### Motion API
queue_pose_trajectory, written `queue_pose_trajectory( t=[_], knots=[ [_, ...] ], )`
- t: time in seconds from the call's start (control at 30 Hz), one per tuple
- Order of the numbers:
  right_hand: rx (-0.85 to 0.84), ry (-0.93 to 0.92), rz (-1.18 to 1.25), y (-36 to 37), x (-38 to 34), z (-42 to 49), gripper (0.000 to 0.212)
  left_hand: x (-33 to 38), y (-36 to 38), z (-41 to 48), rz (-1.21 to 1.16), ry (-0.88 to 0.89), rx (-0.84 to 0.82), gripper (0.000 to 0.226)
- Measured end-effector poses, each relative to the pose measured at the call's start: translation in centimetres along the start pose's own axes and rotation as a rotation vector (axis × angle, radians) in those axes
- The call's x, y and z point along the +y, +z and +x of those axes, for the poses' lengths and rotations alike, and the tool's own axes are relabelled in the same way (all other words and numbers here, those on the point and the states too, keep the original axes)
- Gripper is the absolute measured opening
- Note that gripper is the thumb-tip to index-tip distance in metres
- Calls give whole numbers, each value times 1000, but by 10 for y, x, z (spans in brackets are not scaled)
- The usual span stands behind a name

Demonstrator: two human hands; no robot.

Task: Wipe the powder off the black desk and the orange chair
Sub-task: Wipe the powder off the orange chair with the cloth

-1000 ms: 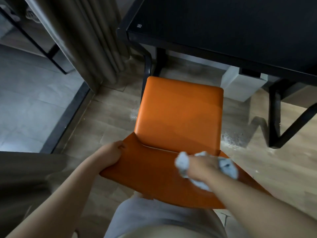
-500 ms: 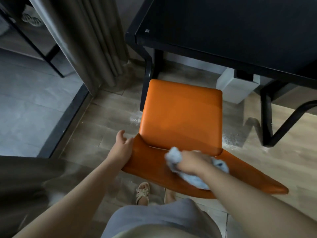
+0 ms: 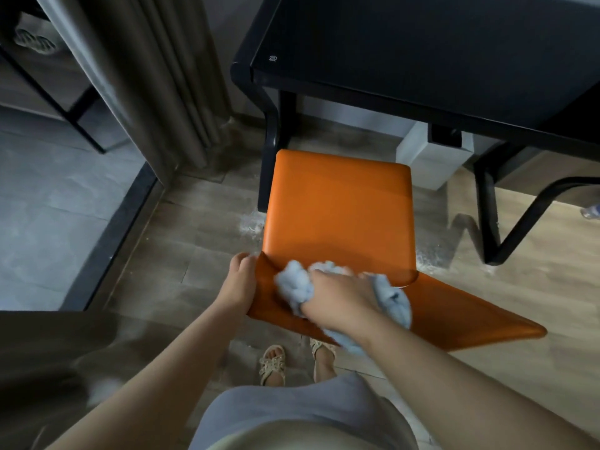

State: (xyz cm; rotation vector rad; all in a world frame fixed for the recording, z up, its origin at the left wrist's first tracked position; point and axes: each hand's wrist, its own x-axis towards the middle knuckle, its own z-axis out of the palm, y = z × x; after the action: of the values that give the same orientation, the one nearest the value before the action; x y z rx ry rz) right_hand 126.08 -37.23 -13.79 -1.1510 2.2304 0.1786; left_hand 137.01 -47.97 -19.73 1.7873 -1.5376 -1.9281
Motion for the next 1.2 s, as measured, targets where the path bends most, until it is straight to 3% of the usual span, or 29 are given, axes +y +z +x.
queue_pose_trajectory(
  t=[0.07, 0.17, 0.23, 0.37, 0.4, 0.47, 0.53, 0.6, 0.7, 0.8, 0.87, 1.0, 1.07, 1.2],
  knots=[
    [121, -126, 73, 0, -40, 1, 43, 9, 3, -4, -168, -91, 35, 45],
    [146, -210, 54, 0, -57, 1, 43, 25, -6, -7, -300, -197, 129, 40],
    [81, -131, 60, -1, -24, -3, 41, 25, -9, -5, -105, -79, 15, 30],
    [-87, 205, -119, -9, 67, -24, 34, 19, 2, -9, 385, 194, -73, 36],
    [-81, 225, -105, -9, 69, -27, 30, 19, 7, -12, 491, 254, -92, 39],
    [4, 98, -19, 1, 42, -19, 23, 13, 15, -14, 656, 313, -108, 44],
    [146, -71, 7, 11, 0, -13, 30, 14, 13, -12, 587, 239, -75, 37],
    [171, -106, 35, 11, -9, -11, 39, 15, 10, -12, 554, 229, -53, 32],
    [17, 38, 71, 5, 53, -18, 34, 11, 7, -11, 731, 276, -87, 44],
    [-72, 301, -137, -10, 120, -23, 26, 16, 9, -16, 890, 283, -160, 49],
    [-80, 374, -226, -16, 128, -20, 24, 21, 12, -18, 981, 319, -197, 49],
    [41, 1, -205, 14, 50, -8, 25, 26, 16, -19, 1124, 342, -260, 46],
    [116, -66, -131, 20, 23, -9, 34, 27, 17, -18, 1119, 351, -267, 41],
    [62, 228, -139, -3, 101, -23, 31, 29, 18, -18, 1203, 337, -318, 43]
  ],
)
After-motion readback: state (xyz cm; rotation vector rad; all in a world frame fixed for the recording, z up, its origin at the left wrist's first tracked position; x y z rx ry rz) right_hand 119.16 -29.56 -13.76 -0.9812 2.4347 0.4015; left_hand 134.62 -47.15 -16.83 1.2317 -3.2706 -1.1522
